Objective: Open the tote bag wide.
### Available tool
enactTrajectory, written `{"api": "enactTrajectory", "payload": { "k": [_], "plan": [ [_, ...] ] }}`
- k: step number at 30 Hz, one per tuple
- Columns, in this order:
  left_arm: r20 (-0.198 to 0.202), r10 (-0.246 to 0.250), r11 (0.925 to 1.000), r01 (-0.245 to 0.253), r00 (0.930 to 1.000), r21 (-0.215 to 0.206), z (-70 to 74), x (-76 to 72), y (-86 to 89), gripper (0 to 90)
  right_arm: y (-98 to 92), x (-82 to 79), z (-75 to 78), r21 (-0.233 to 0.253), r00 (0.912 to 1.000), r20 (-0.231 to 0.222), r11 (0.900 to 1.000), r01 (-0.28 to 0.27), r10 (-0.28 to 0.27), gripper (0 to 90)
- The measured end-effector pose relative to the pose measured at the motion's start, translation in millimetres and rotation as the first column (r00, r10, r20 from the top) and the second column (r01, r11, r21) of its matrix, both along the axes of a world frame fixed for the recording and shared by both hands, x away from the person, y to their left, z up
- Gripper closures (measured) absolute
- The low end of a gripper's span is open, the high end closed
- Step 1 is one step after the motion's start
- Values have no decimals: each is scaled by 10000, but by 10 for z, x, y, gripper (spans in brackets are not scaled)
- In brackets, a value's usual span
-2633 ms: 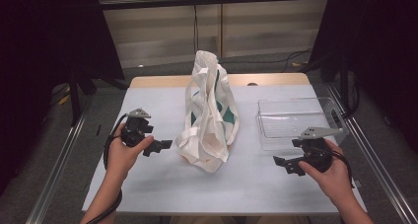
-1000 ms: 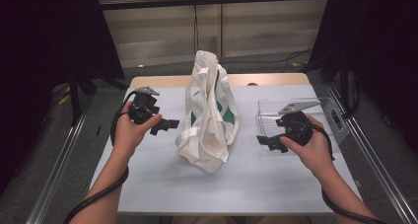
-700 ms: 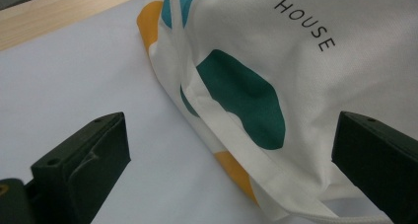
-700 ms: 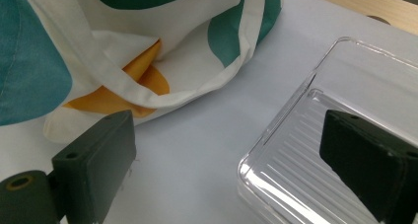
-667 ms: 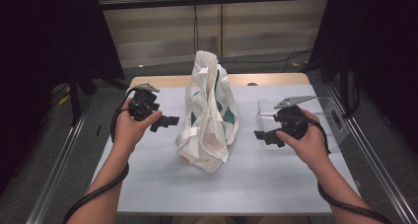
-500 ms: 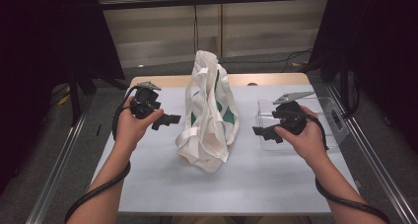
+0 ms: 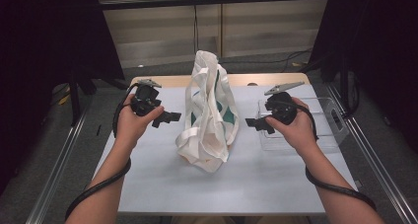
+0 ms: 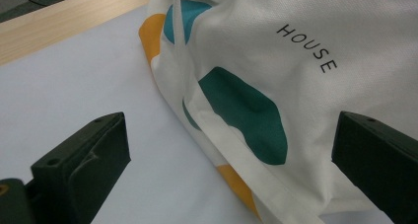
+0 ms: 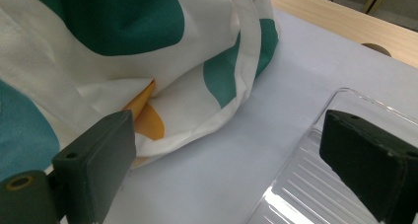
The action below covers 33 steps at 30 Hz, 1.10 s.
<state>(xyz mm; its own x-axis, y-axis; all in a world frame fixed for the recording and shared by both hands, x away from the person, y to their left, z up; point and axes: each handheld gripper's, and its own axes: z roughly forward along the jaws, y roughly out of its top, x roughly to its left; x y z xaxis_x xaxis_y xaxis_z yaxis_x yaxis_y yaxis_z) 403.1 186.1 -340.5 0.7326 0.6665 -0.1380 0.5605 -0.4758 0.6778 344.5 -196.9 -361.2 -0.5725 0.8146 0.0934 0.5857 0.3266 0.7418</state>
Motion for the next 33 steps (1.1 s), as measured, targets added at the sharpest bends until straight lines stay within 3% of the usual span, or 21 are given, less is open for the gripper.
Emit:
{"api": "enactTrajectory", "payload": {
  "k": [3, 7, 10, 15, 16, 19, 20, 21, 25, 33],
  "plan": [
    [-5, -54, 9999, 54, 10000, 132, 12, 9, -6, 9, 14, 36, 0, -54, 10000, -18, 10000, -8, 8, 70],
    [-80, -85, 10000, 85, 9999, -45, 6, 11, -30, 9, 30, 82, -3, -131, 10000, -30, 9999, 34, -35, 72],
    [-71, -127, 9998, 129, 9999, 164, 16, 22, -40, 9, 29, 119, 14, -193, 9999, 24, 9997, 117, -116, 74],
    [-6, -109, 9999, 109, 9999, -45, 55, 36, -92, 9, 22, 169, 83, -135, 9998, 94, 9997, 201, -200, 74],
    [-4, -119, 9998, 119, 9999, 161, 74, 41, -94, 9, 23, 177, 90, -95, 9998, 118, 9998, 166, -165, 74],
    [11, -144, 9997, 144, 9999, 172, 87, 51, -118, 9, 38, 204, 118, -88, 9998, 120, 9998, 176, -175, 74],
    [5, -39, 10000, 39, 10000, -72, 83, 48, -145, 9, 48, 212, 128, -155, 9997, 121, 9997, 200, -198, 75],
    [3, -192, 9996, 192, 9998, 198, 106, 56, -146, 9, 48, 212, 128, -155, 9997, 121, 9997, 200, -198, 75],
    [36, -149, 9999, 149, 9999, -4, 149, 61, -202, 9, 86, 239, 163, -174, 9998, 108, 9997, 147, -145, 76],
    [-31, -327, 9993, 327, 9995, 203, 217, 124, -264, 9, 183, 301, 229, -211, 9999, 106, 9998, 55, -52, 77]
  ]
}}
